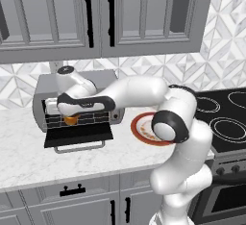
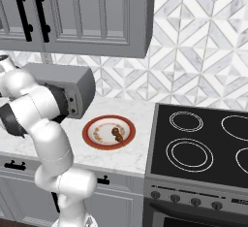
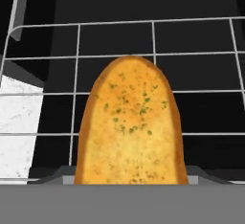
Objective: Pick up the kebab skewer and baguette bread, and place them inside the toaster oven. Close the toaster oven door and start by setting the timer.
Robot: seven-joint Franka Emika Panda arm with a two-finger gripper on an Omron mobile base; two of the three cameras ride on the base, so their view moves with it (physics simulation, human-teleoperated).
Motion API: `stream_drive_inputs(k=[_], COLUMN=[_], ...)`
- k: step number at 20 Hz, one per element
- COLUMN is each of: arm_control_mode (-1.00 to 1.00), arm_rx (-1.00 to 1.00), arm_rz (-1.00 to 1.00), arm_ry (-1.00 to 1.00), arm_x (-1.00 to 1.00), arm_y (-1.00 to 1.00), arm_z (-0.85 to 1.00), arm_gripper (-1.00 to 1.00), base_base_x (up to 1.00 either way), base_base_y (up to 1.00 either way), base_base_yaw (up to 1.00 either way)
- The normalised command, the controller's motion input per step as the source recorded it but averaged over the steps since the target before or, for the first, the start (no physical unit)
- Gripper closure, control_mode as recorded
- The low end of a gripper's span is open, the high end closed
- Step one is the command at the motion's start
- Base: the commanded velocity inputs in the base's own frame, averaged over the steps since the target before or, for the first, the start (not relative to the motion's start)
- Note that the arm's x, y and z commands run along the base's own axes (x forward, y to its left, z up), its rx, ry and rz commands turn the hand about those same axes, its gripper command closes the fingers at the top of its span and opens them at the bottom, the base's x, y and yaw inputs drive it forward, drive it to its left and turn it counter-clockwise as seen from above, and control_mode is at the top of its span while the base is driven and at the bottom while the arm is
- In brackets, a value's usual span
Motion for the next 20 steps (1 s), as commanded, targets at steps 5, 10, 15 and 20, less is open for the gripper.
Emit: stream_drive_inputs(k=[5,10,15,20], arm_control_mode=[-1.00,-1.00,-1.00,-1.00], arm_rx=[0.00,0.00,0.00,0.00], arm_rz=[-0.09,-0.09,-0.05,-0.02], arm_ry=[0.00,0.00,0.00,0.00], arm_x=[0.04,0.19,0.29,0.21], arm_y=[0.16,0.00,0.00,0.00], arm_z=[-0.24,-0.15,-0.17,-0.15], arm_gripper=[1.00,1.00,1.00,1.00], base_base_x=[0.00,0.00,0.00,0.00], base_base_y=[0.00,0.00,0.00,0.00], base_base_yaw=[0.00,0.00,0.00,0.00])
